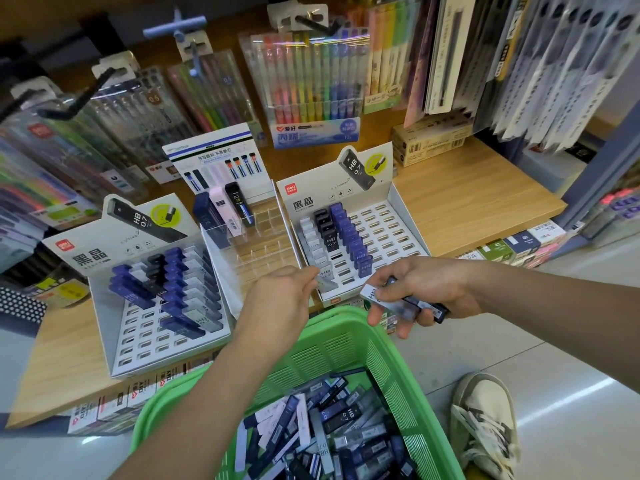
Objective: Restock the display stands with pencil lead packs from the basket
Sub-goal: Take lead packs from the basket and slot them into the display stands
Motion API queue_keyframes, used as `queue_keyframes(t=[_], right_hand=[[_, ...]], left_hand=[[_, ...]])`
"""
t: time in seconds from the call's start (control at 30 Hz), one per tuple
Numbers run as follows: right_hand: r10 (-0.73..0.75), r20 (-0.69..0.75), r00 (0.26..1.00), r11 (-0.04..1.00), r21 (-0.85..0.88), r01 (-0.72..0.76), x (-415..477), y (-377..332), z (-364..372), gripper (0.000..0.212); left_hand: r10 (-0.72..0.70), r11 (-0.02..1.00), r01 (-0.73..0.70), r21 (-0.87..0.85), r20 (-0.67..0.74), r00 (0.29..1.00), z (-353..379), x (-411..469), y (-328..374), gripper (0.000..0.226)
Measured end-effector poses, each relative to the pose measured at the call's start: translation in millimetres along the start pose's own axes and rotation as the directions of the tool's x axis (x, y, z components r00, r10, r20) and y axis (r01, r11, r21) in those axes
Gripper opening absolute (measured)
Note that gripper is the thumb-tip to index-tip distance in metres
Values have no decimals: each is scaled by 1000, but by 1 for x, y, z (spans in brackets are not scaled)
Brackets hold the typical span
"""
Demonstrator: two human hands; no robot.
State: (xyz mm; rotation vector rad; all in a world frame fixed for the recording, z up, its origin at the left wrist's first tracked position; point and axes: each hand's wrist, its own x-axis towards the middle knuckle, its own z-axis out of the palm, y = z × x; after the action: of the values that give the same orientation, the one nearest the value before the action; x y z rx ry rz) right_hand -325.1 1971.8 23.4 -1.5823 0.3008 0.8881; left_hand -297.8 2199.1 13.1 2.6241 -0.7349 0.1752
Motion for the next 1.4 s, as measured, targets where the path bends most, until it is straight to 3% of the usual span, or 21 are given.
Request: queue_keyframes(t=[0.1,0.2,0.3,0.53,0.6,0.67,0.73,0.83,0.97,1.07,1.13,1.27,1.4], right_hand=[[-21,-3,1000,1000,5,21,-1,-1,2,16],[-37,-9,999,999,34,37,1,-2,3,16],[-39,8,999,998,47,39,1,-2,4,14],[-117,0,993,991,64,116,3,-2,4,15],[-116,17,993,988,103,114,4,-2,3,10],[-120,39,992,987,117,115,3,-3,2,8],[-133,67,989,986,107,126,3,-2,3,10],[-148,115,982,985,109,136,3,-3,3,11],[-156,153,976,987,69,147,1,-5,8,7],[-138,120,983,980,163,117,3,-9,16,20],[-126,106,986,965,243,97,3,-14,19,33],[-77,177,981,955,294,22,2,-19,20,52],[-18,256,966,971,237,-45,-4,-12,11,47]], left_hand=[[25,1000,-25,4,-13,1000,-1,7,3,19],[-51,998,49,-49,-43,998,0,12,10,17],[-63,997,59,-50,-71,996,2,16,15,3],[24,1000,-23,12,-107,994,10,15,13,11],[15,999,-10,45,-117,993,10,16,14,13],[-44,998,40,-41,-93,995,9,15,18,23],[-168,928,156,-338,-6,986,6,12,23,40],[-238,639,312,-703,205,949,-2,4,28,56],[-320,363,429,-827,321,891,-8,-4,29,30],[-402,229,467,-854,354,845,-13,-7,23,23],[-452,200,467,-861,342,824,-18,-9,16,23],[-503,236,410,-881,250,827,-31,-10,3,19],[-500,314,354,-881,163,850,-40,3,-2,15]])
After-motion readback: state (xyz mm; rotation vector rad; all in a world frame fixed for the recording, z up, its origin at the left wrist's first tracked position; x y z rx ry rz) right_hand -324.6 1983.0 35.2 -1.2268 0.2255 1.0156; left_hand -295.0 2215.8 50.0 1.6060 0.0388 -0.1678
